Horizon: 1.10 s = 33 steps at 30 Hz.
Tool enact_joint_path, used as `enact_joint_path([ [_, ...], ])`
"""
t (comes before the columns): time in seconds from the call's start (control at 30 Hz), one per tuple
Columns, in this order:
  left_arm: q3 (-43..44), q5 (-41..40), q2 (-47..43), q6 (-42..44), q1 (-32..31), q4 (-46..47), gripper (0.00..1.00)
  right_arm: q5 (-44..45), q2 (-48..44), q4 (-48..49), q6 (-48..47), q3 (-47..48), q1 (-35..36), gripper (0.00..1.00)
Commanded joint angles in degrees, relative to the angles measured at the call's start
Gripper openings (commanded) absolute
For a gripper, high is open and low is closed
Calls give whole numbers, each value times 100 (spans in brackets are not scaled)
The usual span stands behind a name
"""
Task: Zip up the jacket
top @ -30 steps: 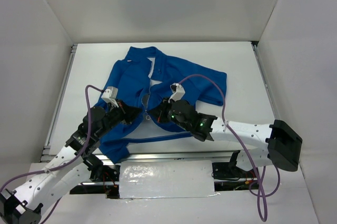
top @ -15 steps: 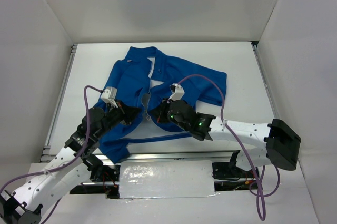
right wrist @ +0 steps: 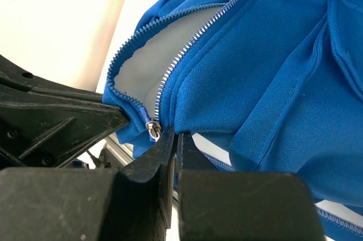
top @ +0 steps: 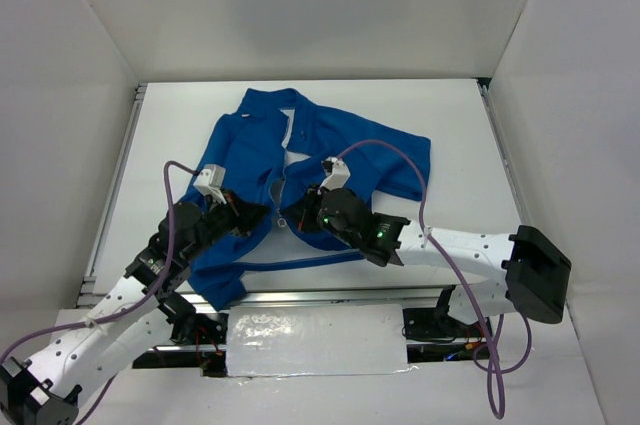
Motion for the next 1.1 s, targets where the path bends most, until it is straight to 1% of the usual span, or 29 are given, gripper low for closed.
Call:
enact_joint_path([
  [0.0,90,137,4,8,1,305,0,113,-5,134,-90,326,64,0],
  [0.4,133,339,100,174,1,182,0,192,21,-33,-195,449,65,0],
  [0.5,204,541,232,306,1,103,0,140,4,-85,-327,467,64,0],
  [0.7,212,1015,504,359,10,270,0,-71,39,-77,-643,493,56,0],
  [0.93,309,1306,610,483,1,165,0,-318,-172,11,-1372,326,-23,0],
  [1.07,344,1490,873,518,1,77,0,-563,-304,37,-1408,282,-155,0],
])
